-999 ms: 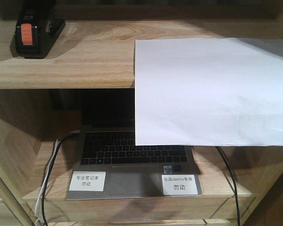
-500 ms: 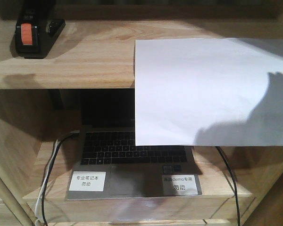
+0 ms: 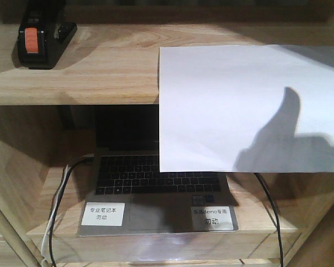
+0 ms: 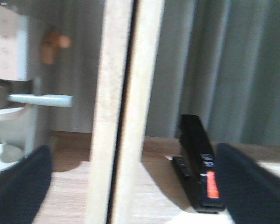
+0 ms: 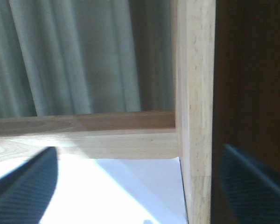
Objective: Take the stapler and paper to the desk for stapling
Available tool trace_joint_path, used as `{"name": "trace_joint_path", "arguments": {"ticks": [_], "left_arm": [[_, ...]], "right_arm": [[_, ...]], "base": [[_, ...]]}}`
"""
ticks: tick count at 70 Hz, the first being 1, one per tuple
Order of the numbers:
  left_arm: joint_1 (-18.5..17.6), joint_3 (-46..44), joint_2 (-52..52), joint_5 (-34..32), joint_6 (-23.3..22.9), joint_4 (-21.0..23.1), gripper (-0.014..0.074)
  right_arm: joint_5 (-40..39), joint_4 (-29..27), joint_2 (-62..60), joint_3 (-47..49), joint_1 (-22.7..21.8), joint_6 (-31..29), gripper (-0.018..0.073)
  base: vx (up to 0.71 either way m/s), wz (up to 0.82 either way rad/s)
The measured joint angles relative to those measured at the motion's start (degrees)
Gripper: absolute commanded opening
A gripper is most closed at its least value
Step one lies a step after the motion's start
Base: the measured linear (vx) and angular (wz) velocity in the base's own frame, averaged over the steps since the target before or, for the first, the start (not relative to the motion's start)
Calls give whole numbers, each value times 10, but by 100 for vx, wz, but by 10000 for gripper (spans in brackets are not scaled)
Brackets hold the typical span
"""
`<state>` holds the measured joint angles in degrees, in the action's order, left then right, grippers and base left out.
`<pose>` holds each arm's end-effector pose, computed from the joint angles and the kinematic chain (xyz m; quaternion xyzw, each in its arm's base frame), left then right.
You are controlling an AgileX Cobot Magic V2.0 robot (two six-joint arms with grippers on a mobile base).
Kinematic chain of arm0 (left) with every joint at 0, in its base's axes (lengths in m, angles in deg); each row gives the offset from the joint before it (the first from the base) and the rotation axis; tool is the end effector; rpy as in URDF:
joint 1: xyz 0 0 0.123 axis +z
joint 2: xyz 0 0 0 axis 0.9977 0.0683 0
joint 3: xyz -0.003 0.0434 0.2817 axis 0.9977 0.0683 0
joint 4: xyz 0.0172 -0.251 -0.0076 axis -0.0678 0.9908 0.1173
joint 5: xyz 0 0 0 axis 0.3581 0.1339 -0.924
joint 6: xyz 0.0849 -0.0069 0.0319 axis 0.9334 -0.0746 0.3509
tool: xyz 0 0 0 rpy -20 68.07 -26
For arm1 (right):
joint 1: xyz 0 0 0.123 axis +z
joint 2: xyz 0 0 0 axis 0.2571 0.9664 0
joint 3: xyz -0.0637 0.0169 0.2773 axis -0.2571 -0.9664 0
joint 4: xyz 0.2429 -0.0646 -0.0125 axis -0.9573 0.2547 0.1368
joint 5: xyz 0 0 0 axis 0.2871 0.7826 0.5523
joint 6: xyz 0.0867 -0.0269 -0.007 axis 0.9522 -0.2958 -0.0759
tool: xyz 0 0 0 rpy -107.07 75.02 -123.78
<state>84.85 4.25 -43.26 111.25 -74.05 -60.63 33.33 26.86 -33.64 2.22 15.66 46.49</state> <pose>0.0657 -0.0071 0.4597 -0.0182 0.6707 -0.0820 0.7370 0.0933 0.0066 0.4529 0.0033 0.7128 0.0543 0.6993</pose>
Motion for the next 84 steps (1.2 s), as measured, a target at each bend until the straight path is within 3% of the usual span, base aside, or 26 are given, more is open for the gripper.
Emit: {"name": "trace_joint_path", "arguments": {"ticks": [8, 20, 27, 37, 50, 61, 84], "left_arm": [[-25, 0, 0, -3, 0, -1, 712], [-100, 0, 1, -11, 0, -1, 701], [-161, 0, 7, -13, 0, 1, 695], [-275, 0, 32, -13, 0, 2, 692], [-364, 0, 70, -13, 0, 2, 680], [-397, 0, 95, -9, 0, 2, 680], [-402, -1, 104, 15, -2, -7, 680]], "right_arm": [[4, 0, 0, 0, 0, 0, 705], [7, 0, 0, 0, 0, 0, 645], [8, 0, 0, 0, 0, 0, 596], [8, 0, 0, 0, 0, 0, 524], [8, 0, 0, 0, 0, 0, 450], [8, 0, 0, 0, 0, 0, 409], [8, 0, 0, 0, 0, 0, 358]], "base": [[0, 0], [0, 0], [0, 0], [0, 0], [0, 0], [0, 0], [0, 0]]}}
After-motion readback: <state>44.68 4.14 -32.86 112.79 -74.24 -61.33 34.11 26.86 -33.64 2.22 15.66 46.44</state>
